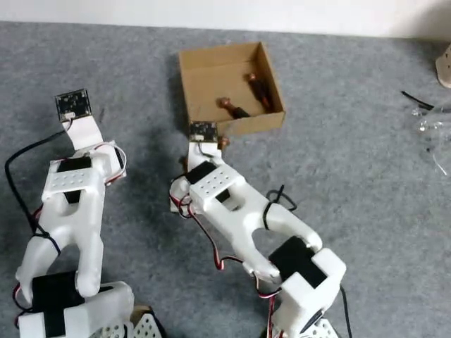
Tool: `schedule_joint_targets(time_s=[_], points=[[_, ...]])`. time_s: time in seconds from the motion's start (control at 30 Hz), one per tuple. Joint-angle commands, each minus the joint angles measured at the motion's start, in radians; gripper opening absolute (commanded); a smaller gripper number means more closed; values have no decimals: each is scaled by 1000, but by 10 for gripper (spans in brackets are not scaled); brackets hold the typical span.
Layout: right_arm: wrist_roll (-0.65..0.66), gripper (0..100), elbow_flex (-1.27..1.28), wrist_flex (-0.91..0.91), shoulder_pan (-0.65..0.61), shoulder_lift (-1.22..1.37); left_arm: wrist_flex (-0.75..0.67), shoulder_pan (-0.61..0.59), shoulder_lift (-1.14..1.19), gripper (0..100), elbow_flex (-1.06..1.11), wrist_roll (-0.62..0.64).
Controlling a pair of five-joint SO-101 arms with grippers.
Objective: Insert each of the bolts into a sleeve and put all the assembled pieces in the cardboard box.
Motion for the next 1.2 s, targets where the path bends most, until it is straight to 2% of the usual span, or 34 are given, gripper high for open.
schedule_joint_targets(time_s=[0.0, 0.3, 0.5, 0.57, 1.17], points=[[-6, 368, -50, -24, -12, -18, -18, -4, -8, 102, -12, 11], [-6, 359, -114, -54, -4, -12, -18, -4, -8, 102, -10, 11], [-6, 188, -130, -59, 36, -10, -18, -2, -8, 102, -10, 9], [-6, 160, -130, -59, 50, -10, -18, -2, -8, 102, -10, 9], [-5, 159, -93, -58, 54, 67, -18, 5, -8, 102, -8, 6]])
